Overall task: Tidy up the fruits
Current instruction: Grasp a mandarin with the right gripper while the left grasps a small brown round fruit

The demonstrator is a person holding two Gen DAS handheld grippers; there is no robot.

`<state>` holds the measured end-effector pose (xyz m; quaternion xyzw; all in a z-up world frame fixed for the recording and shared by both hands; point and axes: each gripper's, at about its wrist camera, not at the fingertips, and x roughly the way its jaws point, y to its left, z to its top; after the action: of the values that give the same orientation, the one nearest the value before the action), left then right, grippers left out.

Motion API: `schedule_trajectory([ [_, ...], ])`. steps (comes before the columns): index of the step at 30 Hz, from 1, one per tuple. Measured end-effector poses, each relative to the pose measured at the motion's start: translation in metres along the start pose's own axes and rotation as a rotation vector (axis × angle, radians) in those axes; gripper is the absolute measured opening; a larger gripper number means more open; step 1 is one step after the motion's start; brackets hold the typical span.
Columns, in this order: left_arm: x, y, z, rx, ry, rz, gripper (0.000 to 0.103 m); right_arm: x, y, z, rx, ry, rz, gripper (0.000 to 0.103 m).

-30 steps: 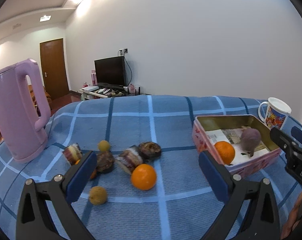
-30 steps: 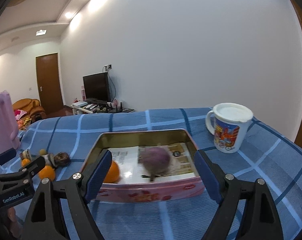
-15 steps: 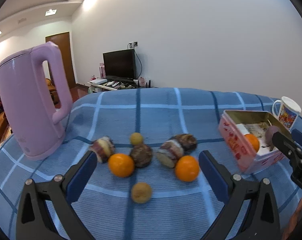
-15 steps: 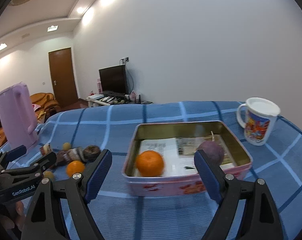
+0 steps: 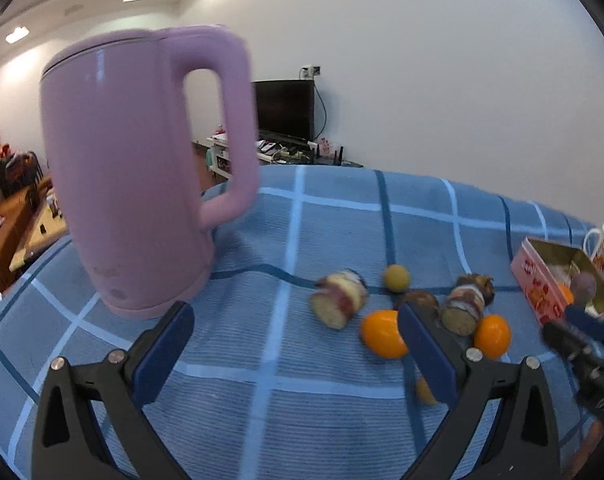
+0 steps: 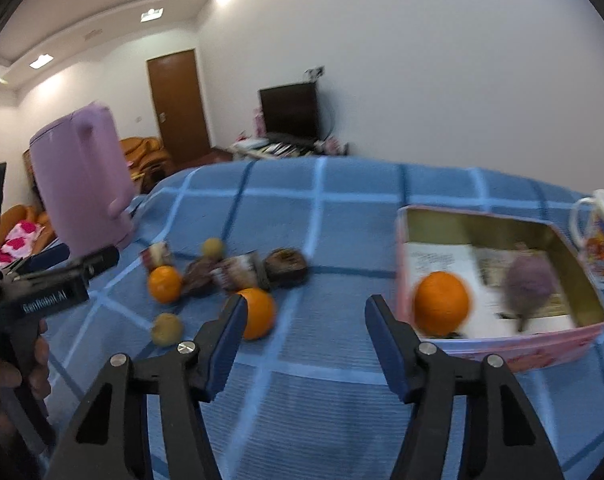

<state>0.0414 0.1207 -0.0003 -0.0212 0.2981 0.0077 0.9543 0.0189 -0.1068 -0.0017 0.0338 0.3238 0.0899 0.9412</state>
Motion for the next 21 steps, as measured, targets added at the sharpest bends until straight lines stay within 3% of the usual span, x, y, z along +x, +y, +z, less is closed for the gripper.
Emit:
schedule_trajectory([
  [4,-0.001,0.003,0.001,0.022,0.005,-0.044,0.102,0.025,0.017,0.003,-0.023,0.080,0.046,0.063],
  [7,-0.002,-0.006,-0.001,0.058,0.033,-0.134,0.096,0.040,0.027,0.006,-0.025,0.119,0.049,0.062],
  [12,-0.002,-0.028,-0.007,0.149,0.082,-0.234,0.090,0.065,0.029,0.006,-0.009,0.217,0.077,0.048],
  [14,-0.003,-0.034,-0.008,0.172,0.093,-0.269,0.090,0.068,0.024,0.005,0.016,0.236,0.104,0.040],
  [21,-0.001,-0.052,-0.018,0.239,0.146,-0.341,0.090,0.052,0.008,-0.002,0.049,0.215,0.144,0.040],
])
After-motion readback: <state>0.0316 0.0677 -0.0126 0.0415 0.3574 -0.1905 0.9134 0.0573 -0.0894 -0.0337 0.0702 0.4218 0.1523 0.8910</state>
